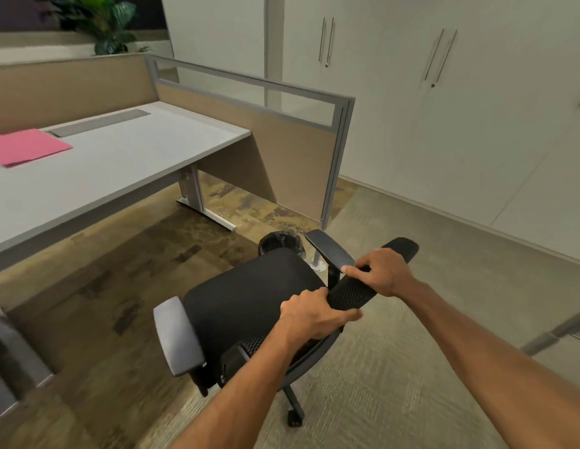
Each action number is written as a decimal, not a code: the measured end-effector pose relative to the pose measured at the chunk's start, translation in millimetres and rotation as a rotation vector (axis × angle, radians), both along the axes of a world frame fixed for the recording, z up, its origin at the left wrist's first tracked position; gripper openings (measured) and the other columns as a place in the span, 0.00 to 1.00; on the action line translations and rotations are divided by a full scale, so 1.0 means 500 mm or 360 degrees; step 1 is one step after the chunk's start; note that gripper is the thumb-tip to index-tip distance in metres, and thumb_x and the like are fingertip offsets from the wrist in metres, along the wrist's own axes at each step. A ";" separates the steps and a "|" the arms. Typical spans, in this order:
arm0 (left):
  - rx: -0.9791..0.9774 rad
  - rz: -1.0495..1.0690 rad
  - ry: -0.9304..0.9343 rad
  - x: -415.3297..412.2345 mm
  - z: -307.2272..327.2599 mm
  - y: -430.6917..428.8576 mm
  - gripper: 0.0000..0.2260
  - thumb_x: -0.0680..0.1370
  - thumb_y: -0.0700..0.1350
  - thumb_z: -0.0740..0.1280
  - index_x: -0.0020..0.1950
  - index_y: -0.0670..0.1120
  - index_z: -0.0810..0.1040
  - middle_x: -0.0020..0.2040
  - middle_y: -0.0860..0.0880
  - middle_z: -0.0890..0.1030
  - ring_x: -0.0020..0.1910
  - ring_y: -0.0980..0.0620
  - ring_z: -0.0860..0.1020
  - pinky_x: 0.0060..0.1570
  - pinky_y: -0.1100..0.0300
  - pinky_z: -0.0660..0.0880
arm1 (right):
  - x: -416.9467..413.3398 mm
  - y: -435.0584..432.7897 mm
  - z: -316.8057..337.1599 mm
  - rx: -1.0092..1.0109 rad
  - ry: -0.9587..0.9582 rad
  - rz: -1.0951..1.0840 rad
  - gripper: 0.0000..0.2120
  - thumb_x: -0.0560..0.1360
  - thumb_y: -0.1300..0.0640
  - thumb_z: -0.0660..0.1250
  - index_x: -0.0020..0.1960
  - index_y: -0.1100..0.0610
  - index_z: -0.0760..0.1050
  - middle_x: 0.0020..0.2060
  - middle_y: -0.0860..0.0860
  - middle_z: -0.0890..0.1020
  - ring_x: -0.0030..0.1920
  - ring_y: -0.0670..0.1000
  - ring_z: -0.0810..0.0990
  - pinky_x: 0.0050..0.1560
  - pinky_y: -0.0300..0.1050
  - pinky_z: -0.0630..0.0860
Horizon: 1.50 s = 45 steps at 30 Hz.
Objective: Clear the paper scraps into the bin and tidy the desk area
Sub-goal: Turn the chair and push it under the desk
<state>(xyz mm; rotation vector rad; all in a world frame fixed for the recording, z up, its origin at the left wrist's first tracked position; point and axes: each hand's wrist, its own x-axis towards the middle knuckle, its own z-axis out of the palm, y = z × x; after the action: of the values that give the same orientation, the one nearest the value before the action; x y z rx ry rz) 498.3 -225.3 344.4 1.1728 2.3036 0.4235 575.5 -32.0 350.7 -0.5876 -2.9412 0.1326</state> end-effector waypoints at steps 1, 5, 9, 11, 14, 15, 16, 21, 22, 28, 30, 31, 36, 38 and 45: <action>0.0001 0.0004 0.0002 -0.007 0.000 -0.002 0.35 0.61 0.80 0.54 0.52 0.54 0.72 0.40 0.53 0.77 0.38 0.50 0.77 0.38 0.54 0.71 | -0.007 -0.002 -0.001 0.0001 0.0001 0.0001 0.31 0.71 0.28 0.50 0.33 0.50 0.80 0.27 0.49 0.80 0.32 0.47 0.78 0.33 0.41 0.74; -0.0022 0.0034 0.0004 -0.041 0.002 -0.009 0.35 0.60 0.80 0.54 0.50 0.54 0.72 0.40 0.53 0.77 0.39 0.50 0.77 0.39 0.53 0.72 | -0.042 -0.011 -0.005 0.0007 0.0000 -0.0009 0.26 0.74 0.31 0.54 0.28 0.47 0.73 0.25 0.47 0.77 0.29 0.44 0.75 0.30 0.37 0.66; -0.0058 0.0037 0.0043 -0.071 0.013 -0.014 0.37 0.60 0.81 0.54 0.51 0.54 0.74 0.41 0.52 0.77 0.39 0.49 0.77 0.39 0.53 0.72 | -0.074 -0.019 0.000 0.0023 -0.0021 -0.0007 0.26 0.75 0.32 0.54 0.25 0.46 0.69 0.23 0.44 0.74 0.27 0.42 0.72 0.30 0.37 0.62; -0.0079 0.0035 0.0045 -0.083 0.017 -0.019 0.38 0.60 0.80 0.54 0.53 0.53 0.74 0.41 0.52 0.78 0.40 0.49 0.77 0.40 0.53 0.73 | -0.089 -0.023 0.001 0.0025 -0.0028 -0.0008 0.25 0.75 0.32 0.54 0.27 0.46 0.73 0.24 0.44 0.74 0.28 0.42 0.72 0.30 0.37 0.62; -0.0081 0.0047 0.0041 -0.099 0.020 -0.026 0.37 0.61 0.80 0.54 0.52 0.53 0.75 0.40 0.52 0.77 0.39 0.50 0.77 0.39 0.54 0.73 | -0.108 -0.028 0.001 0.0042 -0.0040 -0.0011 0.25 0.74 0.31 0.53 0.31 0.46 0.76 0.25 0.44 0.76 0.29 0.42 0.73 0.30 0.38 0.63; -0.0082 0.0058 0.0048 -0.104 0.020 -0.029 0.37 0.61 0.80 0.54 0.52 0.53 0.75 0.40 0.52 0.77 0.40 0.50 0.77 0.39 0.54 0.73 | -0.115 -0.029 0.001 0.0044 -0.0045 -0.0006 0.25 0.74 0.31 0.53 0.33 0.46 0.78 0.26 0.44 0.76 0.29 0.42 0.73 0.30 0.38 0.64; -0.0084 0.0071 0.0058 -0.109 0.020 -0.031 0.37 0.61 0.81 0.54 0.52 0.53 0.75 0.40 0.52 0.77 0.40 0.49 0.77 0.40 0.53 0.74 | -0.122 -0.030 0.002 0.0039 -0.0043 0.0000 0.26 0.74 0.31 0.52 0.34 0.46 0.80 0.26 0.44 0.76 0.29 0.42 0.73 0.30 0.38 0.64; -0.0083 0.0128 0.0069 -0.145 0.019 -0.037 0.36 0.59 0.82 0.53 0.48 0.54 0.73 0.38 0.53 0.76 0.39 0.50 0.76 0.38 0.55 0.72 | -0.157 -0.035 0.004 0.0037 0.0006 0.0038 0.29 0.73 0.29 0.50 0.39 0.46 0.83 0.23 0.43 0.74 0.28 0.42 0.72 0.29 0.38 0.63; -0.0077 0.0139 0.0074 -0.151 0.019 -0.037 0.36 0.58 0.82 0.53 0.47 0.54 0.73 0.38 0.53 0.76 0.38 0.51 0.75 0.37 0.55 0.70 | -0.165 -0.035 0.004 0.0039 0.0008 0.0047 0.30 0.72 0.29 0.49 0.39 0.46 0.83 0.23 0.43 0.74 0.28 0.42 0.72 0.29 0.39 0.64; -0.0050 0.0148 0.0075 -0.203 0.011 -0.032 0.36 0.59 0.82 0.53 0.47 0.54 0.74 0.38 0.53 0.77 0.39 0.51 0.77 0.42 0.54 0.75 | -0.218 -0.027 0.001 0.0011 0.0070 0.0090 0.34 0.70 0.26 0.46 0.38 0.46 0.83 0.23 0.42 0.73 0.28 0.41 0.72 0.32 0.40 0.67; -0.0032 0.0146 0.0080 -0.222 0.010 -0.031 0.36 0.59 0.82 0.53 0.46 0.54 0.73 0.38 0.53 0.77 0.38 0.52 0.77 0.40 0.55 0.75 | -0.238 -0.024 0.000 0.0006 0.0099 0.0105 0.36 0.68 0.24 0.44 0.38 0.46 0.83 0.23 0.41 0.73 0.27 0.41 0.72 0.32 0.40 0.69; -0.0022 0.0149 0.0074 -0.234 0.009 -0.030 0.35 0.59 0.82 0.53 0.45 0.54 0.73 0.38 0.53 0.77 0.38 0.52 0.77 0.39 0.55 0.75 | -0.250 -0.022 0.000 -0.0001 0.0100 0.0111 0.37 0.68 0.23 0.43 0.38 0.46 0.83 0.23 0.41 0.74 0.28 0.41 0.73 0.32 0.41 0.71; -0.0004 0.0175 0.0051 -0.294 0.000 -0.026 0.36 0.60 0.81 0.54 0.48 0.52 0.75 0.40 0.51 0.78 0.39 0.51 0.78 0.42 0.54 0.76 | -0.313 -0.018 -0.002 -0.0030 0.0131 0.0152 0.38 0.67 0.23 0.43 0.37 0.48 0.82 0.26 0.44 0.77 0.31 0.44 0.77 0.32 0.41 0.75; -0.0001 0.0185 0.0048 -0.317 -0.002 -0.025 0.37 0.60 0.81 0.54 0.49 0.52 0.75 0.41 0.51 0.78 0.40 0.50 0.78 0.43 0.53 0.77 | -0.336 -0.018 -0.001 -0.0034 0.0126 0.0170 0.37 0.68 0.23 0.44 0.37 0.49 0.82 0.27 0.44 0.78 0.32 0.45 0.78 0.34 0.43 0.77; 0.0016 0.0251 0.0058 -0.409 -0.008 -0.018 0.39 0.58 0.82 0.54 0.49 0.52 0.76 0.42 0.50 0.79 0.41 0.48 0.78 0.44 0.52 0.77 | -0.436 -0.006 -0.005 0.0010 0.0069 0.0233 0.34 0.70 0.26 0.47 0.37 0.49 0.81 0.27 0.43 0.76 0.32 0.44 0.76 0.30 0.36 0.68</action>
<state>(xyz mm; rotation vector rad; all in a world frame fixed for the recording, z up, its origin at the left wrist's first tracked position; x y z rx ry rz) 294.0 -234.2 340.5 1.0146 2.4376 0.4755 357.4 -35.1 348.2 -0.3629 -2.9394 0.1491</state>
